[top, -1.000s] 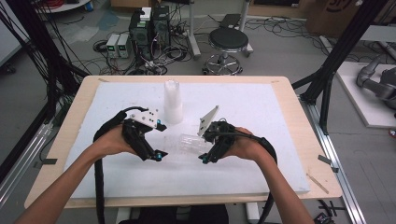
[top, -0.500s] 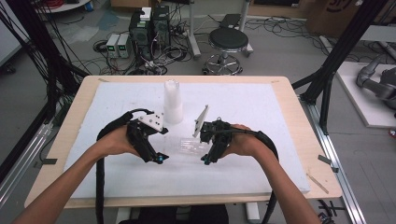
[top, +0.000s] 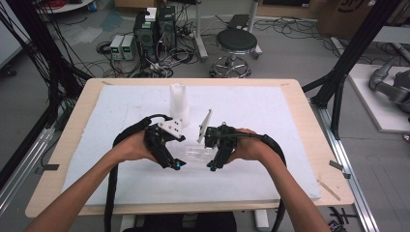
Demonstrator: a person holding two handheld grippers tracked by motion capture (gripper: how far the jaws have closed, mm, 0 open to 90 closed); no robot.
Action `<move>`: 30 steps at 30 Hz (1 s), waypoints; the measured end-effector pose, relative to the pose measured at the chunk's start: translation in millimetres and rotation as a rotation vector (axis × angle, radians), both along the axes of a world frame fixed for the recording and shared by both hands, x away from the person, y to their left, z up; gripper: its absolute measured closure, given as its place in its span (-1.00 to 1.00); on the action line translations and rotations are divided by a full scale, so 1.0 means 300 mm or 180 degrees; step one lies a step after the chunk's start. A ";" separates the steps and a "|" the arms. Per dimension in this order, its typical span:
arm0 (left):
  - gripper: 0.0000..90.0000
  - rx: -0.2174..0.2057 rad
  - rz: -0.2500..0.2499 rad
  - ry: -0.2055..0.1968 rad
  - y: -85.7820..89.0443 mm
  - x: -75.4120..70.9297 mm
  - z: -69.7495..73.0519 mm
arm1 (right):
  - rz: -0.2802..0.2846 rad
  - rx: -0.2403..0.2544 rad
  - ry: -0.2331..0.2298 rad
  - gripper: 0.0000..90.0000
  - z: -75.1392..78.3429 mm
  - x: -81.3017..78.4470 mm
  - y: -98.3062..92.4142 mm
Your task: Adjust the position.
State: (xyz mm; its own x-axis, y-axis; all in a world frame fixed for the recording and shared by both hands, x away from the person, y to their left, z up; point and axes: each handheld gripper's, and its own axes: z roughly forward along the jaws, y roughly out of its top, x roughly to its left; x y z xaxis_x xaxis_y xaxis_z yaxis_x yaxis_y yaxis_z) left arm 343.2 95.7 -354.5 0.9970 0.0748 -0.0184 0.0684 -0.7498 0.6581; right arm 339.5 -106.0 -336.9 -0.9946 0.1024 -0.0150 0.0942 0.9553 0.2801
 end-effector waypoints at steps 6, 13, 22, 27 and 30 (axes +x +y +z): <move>-0.69 0.0038 -0.0036 -0.0008 -0.024 -0.003 -0.005 | 0.0039 -0.0005 0.0014 -0.40 0.000 -0.003 0.008; -0.56 0.0039 -0.0016 -0.0004 -0.027 0.001 -0.008 | 0.0043 -0.0018 -0.0004 -0.40 0.000 -0.002 0.007; -0.52 0.0019 -0.0049 0.0035 -0.045 -0.003 -0.013 | 0.0045 -0.0021 -0.0007 -0.40 -0.001 -0.002 0.008; -0.44 0.0017 -0.0062 0.0047 -0.047 0.000 -0.016 | 0.0052 -0.0016 -0.0009 -0.40 0.001 -0.002 0.007; -0.41 0.0006 -0.0077 0.0059 -0.048 0.001 -0.016 | 0.0042 -0.0022 -0.0012 -0.40 -0.001 -0.002 0.008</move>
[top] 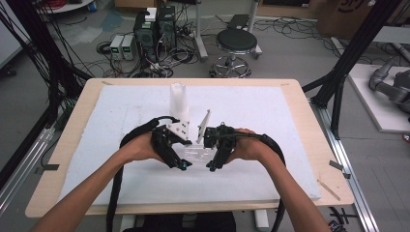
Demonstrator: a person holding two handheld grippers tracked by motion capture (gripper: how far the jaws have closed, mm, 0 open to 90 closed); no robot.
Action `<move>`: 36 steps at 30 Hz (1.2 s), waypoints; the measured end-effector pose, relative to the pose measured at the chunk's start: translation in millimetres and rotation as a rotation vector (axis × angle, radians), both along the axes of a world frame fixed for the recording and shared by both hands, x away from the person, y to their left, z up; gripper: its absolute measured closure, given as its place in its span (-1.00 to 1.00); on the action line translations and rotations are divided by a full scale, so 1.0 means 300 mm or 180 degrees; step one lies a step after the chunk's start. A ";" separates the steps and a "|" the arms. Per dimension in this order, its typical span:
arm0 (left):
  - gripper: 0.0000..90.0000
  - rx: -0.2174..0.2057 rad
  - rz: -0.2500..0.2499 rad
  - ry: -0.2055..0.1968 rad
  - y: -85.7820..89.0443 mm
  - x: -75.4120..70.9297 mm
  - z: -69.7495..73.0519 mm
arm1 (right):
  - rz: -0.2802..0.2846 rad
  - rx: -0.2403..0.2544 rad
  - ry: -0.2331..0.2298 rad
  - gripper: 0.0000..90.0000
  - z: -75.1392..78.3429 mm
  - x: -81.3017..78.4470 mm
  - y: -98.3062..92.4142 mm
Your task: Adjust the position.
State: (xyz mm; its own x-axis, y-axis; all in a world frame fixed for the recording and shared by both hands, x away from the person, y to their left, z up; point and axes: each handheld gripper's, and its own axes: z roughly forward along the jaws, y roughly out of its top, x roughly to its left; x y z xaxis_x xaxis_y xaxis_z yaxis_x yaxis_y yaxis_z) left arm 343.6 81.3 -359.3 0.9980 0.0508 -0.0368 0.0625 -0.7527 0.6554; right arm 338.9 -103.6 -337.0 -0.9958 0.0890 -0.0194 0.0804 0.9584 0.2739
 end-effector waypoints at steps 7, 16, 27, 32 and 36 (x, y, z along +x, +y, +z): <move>-0.27 0.0022 -0.0023 0.0021 -0.004 -0.001 -0.003 | -0.0004 -0.0028 -0.0010 -0.39 -0.004 0.001 0.004; -0.08 0.0033 -0.0054 0.0033 -0.007 0.001 -0.004 | -0.0028 -0.0053 -0.0027 -0.39 -0.006 0.008 0.000; -0.07 0.0010 0.0013 0.0080 0.006 0.005 -0.002 | -0.0070 0.0125 -0.0120 -0.71 -0.005 0.014 -0.003; -0.07 -0.0014 -0.0008 0.0096 0.009 0.002 -0.007 | -0.0057 0.0176 -0.0122 -0.71 -0.006 0.011 -0.009; -0.07 -0.0053 0.0020 0.0096 0.024 -0.004 -0.023 | -0.0039 0.0356 -0.0146 -0.71 0.006 0.011 -0.028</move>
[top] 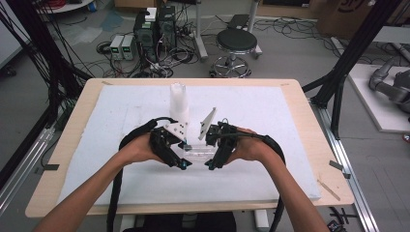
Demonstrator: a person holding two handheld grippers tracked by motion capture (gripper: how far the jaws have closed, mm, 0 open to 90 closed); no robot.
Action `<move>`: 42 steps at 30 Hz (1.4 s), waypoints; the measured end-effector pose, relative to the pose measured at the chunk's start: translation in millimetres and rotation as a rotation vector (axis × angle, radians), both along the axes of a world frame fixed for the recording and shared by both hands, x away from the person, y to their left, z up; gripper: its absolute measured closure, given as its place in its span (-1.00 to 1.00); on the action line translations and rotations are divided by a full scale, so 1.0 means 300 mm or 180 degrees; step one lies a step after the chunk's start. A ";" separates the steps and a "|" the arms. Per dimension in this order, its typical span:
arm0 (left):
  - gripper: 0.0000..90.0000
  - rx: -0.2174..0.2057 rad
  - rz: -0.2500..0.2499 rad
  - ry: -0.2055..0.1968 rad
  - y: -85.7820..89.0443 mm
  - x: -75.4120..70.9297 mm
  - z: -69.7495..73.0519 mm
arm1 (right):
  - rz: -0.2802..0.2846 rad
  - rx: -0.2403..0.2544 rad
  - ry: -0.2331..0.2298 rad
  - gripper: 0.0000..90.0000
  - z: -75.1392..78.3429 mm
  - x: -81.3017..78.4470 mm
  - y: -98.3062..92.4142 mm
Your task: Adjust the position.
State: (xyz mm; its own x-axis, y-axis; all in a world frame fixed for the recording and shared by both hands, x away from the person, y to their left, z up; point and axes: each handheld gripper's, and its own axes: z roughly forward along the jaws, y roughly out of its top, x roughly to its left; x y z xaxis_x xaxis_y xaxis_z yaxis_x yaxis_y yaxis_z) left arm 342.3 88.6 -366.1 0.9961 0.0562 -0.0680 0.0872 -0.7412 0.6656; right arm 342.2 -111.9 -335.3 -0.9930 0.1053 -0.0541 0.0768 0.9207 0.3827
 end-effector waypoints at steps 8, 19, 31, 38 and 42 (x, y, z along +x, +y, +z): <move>-0.07 -0.0241 0.0132 0.0065 0.055 -0.014 -0.047 | -0.0072 0.0503 -0.0070 -0.71 0.032 -0.003 -0.076; -0.07 -0.0848 0.0376 0.0052 0.146 -0.020 -0.054 | -0.0203 0.1022 -0.0082 -0.70 0.042 -0.013 -0.150; -0.08 -0.1487 0.0534 0.0025 0.182 -0.030 -0.080 | -0.0274 0.1750 -0.0031 -0.68 0.010 -0.037 -0.211; -0.08 -0.1816 0.0503 -0.0014 0.168 -0.035 -0.092 | -0.0319 0.2026 0.0065 -0.68 -0.037 -0.041 -0.221; -0.08 -0.1930 0.0439 -0.0044 0.159 -0.036 -0.106 | -0.0333 0.2219 0.0128 -0.68 -0.063 -0.039 -0.227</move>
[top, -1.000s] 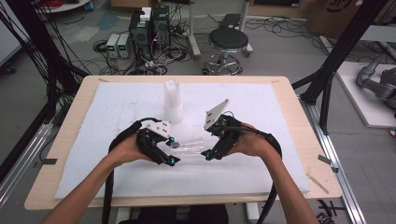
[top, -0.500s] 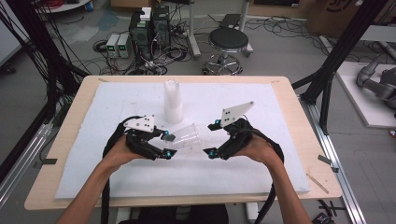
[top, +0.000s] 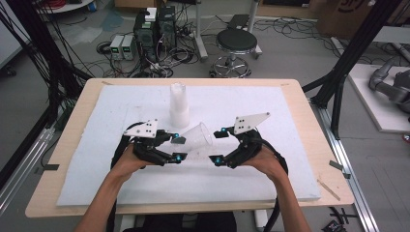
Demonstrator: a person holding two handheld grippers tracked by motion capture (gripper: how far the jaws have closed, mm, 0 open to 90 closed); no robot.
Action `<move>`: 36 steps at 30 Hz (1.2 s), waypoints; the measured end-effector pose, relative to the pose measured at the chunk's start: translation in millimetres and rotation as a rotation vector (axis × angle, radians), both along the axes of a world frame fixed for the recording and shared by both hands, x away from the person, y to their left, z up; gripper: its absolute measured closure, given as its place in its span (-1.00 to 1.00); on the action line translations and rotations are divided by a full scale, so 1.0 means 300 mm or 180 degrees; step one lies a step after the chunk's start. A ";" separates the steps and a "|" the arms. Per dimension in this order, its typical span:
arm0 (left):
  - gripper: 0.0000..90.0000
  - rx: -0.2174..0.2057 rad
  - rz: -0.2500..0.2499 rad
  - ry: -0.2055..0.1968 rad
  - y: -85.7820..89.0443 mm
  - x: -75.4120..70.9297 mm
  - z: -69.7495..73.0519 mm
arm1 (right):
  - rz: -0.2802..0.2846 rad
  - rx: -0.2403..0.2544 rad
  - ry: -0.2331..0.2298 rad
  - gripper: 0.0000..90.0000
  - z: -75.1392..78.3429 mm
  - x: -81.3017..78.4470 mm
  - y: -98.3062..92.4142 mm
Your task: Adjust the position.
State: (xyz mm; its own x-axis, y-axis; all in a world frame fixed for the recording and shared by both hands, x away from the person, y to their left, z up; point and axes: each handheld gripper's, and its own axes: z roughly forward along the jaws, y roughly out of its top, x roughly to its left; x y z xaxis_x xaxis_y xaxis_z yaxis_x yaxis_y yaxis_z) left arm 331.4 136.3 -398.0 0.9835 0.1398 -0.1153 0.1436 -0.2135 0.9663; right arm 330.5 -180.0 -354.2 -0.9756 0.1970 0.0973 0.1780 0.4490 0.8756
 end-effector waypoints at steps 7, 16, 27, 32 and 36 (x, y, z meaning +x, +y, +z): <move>-0.08 -0.0135 -0.0030 -0.0011 -0.007 -0.004 -0.007 | 0.0036 0.0273 0.0092 -0.68 -0.027 0.015 -0.001; -0.07 -0.0231 -0.0044 -0.0011 -0.016 -0.005 -0.011 | 0.0189 0.0621 0.0241 -0.66 -0.042 0.040 0.017; -0.07 -0.0257 -0.0098 -0.0033 -0.032 -0.008 -0.009 | 0.0275 0.0690 0.0274 -0.66 -0.049 0.046 0.049; -0.07 -0.0244 -0.0112 -0.0026 -0.037 -0.007 -0.011 | 0.0287 0.0701 0.0262 -0.66 -0.049 0.047 0.057; -0.07 -0.0261 -0.0128 -0.0015 -0.044 -0.008 -0.013 | 0.0301 0.0693 0.0263 -0.66 -0.049 0.048 0.062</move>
State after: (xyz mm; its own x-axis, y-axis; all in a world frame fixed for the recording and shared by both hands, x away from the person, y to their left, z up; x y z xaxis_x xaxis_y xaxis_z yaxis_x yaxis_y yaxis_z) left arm 329.1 123.0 -402.0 0.9886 0.0903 -0.1202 0.1320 -0.1391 0.9814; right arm 344.9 -161.4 -369.1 -0.9756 0.0707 0.2077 0.2192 0.2694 0.9377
